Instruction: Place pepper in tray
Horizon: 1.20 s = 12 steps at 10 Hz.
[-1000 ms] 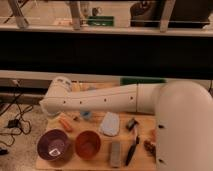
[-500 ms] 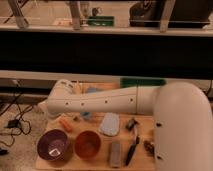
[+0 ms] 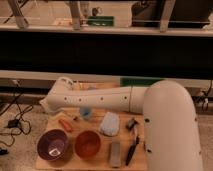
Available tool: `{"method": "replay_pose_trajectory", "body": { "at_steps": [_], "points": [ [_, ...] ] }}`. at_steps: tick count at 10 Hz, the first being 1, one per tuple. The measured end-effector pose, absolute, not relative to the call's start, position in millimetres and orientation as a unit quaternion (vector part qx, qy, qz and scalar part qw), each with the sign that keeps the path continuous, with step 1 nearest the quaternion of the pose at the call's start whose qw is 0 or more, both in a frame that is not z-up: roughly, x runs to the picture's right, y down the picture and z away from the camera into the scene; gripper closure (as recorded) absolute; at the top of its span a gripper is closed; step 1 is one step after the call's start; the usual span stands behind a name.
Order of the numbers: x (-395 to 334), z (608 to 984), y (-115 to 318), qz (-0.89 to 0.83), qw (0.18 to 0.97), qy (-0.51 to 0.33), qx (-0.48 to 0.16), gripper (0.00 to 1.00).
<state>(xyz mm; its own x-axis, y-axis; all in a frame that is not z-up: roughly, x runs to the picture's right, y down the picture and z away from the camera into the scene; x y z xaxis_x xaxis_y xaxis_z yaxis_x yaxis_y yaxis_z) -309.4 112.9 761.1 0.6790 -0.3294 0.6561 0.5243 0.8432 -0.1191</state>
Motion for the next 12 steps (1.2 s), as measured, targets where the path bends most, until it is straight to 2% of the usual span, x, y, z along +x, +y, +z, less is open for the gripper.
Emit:
{"method": "replay_pose_trajectory", "body": {
  "at_steps": [3,7,12],
  "points": [
    [-309,788,121,-0.216,0.908,-0.308,-0.184,0.2],
    [-295,816,112,-0.118,0.936,-0.217,-0.25,0.2],
    [-286,826,106,-0.081,0.942,-0.177,-0.272,0.2]
  ]
}}
